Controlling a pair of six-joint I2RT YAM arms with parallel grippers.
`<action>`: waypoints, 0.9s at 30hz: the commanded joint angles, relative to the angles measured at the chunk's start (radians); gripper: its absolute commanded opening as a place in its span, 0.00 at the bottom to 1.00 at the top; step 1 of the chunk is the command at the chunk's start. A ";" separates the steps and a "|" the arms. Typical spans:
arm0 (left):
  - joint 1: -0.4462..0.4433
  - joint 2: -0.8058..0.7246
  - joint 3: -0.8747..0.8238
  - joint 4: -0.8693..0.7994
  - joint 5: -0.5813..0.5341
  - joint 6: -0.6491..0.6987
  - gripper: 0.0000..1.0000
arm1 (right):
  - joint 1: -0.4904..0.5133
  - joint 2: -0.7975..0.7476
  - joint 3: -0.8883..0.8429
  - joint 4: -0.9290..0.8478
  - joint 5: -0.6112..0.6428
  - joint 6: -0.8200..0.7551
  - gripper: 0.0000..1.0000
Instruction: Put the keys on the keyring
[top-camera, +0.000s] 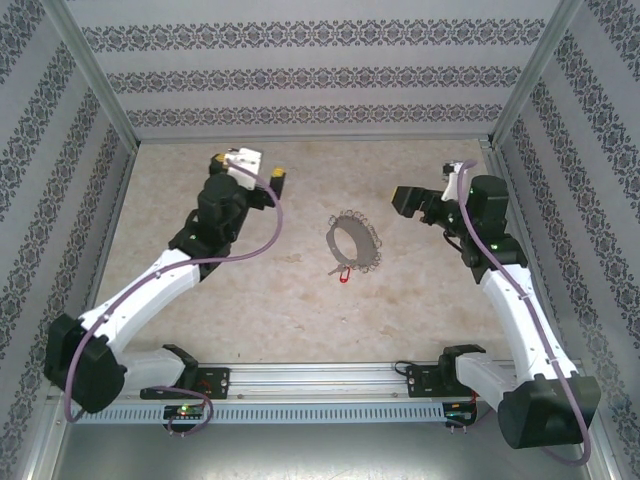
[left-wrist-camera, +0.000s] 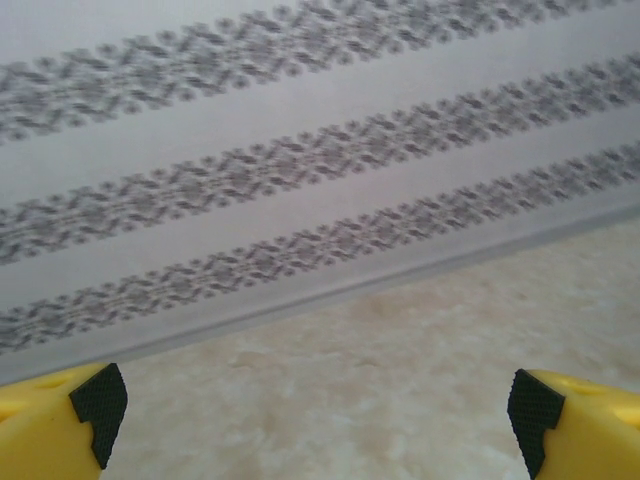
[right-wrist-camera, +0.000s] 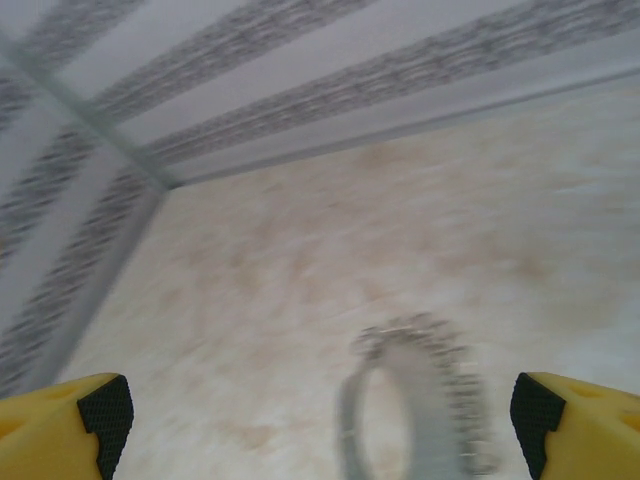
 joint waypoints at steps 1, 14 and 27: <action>0.078 -0.071 -0.076 0.049 -0.051 -0.031 1.00 | -0.022 0.014 -0.039 -0.001 0.366 -0.088 0.98; 0.372 -0.158 -0.408 0.082 0.044 -0.122 1.00 | -0.059 0.227 -0.319 0.489 0.730 -0.267 0.98; 0.408 0.068 -0.644 0.537 0.141 -0.091 1.00 | 0.000 0.473 -0.542 1.157 0.553 -0.359 0.98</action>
